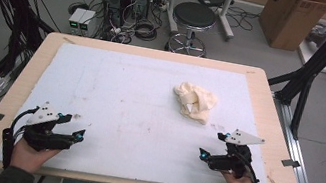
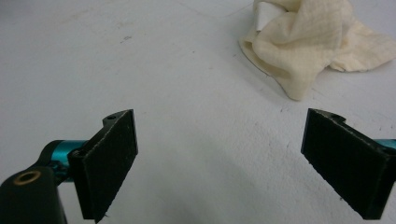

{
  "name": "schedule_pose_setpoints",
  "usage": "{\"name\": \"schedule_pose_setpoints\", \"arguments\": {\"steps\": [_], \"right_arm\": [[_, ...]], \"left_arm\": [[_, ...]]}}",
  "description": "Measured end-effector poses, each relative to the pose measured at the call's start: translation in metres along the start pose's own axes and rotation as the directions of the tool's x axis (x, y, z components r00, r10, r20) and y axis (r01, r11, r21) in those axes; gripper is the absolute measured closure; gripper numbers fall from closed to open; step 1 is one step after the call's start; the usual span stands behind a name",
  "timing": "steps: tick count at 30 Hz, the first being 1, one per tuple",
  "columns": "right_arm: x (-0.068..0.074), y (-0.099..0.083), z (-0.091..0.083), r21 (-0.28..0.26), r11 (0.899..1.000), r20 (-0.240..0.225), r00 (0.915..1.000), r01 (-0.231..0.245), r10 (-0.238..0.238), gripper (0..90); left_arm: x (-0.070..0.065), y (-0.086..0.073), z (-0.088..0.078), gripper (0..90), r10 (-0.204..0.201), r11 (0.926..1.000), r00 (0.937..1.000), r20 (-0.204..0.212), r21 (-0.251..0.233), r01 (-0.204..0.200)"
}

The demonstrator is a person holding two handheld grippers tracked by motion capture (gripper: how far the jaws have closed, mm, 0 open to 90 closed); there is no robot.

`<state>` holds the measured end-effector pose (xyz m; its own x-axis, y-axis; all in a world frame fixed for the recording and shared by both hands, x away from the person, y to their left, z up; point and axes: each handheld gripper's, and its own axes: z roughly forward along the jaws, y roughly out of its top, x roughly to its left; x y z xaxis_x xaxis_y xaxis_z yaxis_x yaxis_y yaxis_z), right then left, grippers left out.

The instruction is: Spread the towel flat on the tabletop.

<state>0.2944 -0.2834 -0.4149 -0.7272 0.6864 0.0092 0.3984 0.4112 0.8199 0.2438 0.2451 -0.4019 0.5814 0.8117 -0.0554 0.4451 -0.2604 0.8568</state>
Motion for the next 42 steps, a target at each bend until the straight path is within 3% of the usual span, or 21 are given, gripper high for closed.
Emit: {"name": "schedule_pose_setpoints", "arguments": {"steps": [16,42], "right_arm": [[-0.001,-0.002,-0.001,-0.004,1.000,0.007,0.9996,-0.026,0.026,10.0],[-0.001,0.008,0.002,-0.014,1.000,-0.006,1.0000,0.000,0.000,10.0]], "left_arm": [[-0.001,0.003,0.002,27.8,0.007,0.9999,0.9999,0.010,-0.010,-0.007],[0.001,0.003,0.003,27.9,0.003,0.9997,1.0000,-0.002,-0.024,-0.003]]}}
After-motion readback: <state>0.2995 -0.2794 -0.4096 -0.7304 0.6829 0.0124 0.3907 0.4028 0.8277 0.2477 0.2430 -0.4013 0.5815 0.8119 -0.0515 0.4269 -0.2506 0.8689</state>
